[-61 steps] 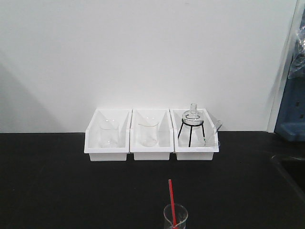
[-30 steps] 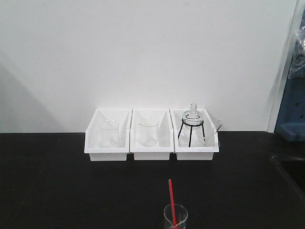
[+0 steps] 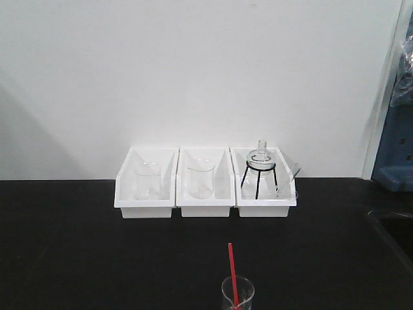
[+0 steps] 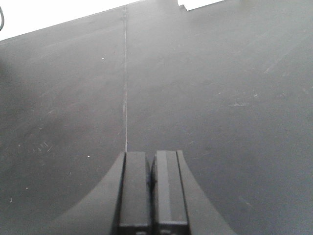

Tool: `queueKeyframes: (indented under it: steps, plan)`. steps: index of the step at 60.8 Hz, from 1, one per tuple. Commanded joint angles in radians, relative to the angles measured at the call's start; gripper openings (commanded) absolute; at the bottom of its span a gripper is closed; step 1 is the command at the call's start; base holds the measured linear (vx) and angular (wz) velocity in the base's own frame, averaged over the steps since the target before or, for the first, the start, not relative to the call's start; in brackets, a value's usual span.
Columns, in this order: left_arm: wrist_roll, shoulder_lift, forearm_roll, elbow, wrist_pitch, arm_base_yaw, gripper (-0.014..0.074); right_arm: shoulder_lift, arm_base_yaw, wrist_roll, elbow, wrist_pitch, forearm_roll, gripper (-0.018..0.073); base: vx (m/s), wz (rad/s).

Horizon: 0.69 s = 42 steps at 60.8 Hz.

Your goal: Grab beaker from right and move to left

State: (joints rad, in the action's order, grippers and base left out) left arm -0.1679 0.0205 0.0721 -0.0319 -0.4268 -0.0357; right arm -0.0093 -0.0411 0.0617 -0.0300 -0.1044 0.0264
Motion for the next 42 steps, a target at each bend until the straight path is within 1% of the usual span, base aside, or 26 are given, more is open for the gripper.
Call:
queueKeyframes:
  steps: [1, 42]
  plan:
    - [0.001, 0.006, 0.000, -0.019, 0.076, -0.006, -0.0006, -0.014, -0.001, -0.003, -0.009, 0.104, -0.011, -0.0004, 0.00, 0.00]
    - [0.001, 0.006, 0.000, -0.019, 0.076, -0.006, -0.0006, -0.014, -0.001, -0.003, -0.009, 0.093, -0.011, -0.0004, 0.00, 0.00]
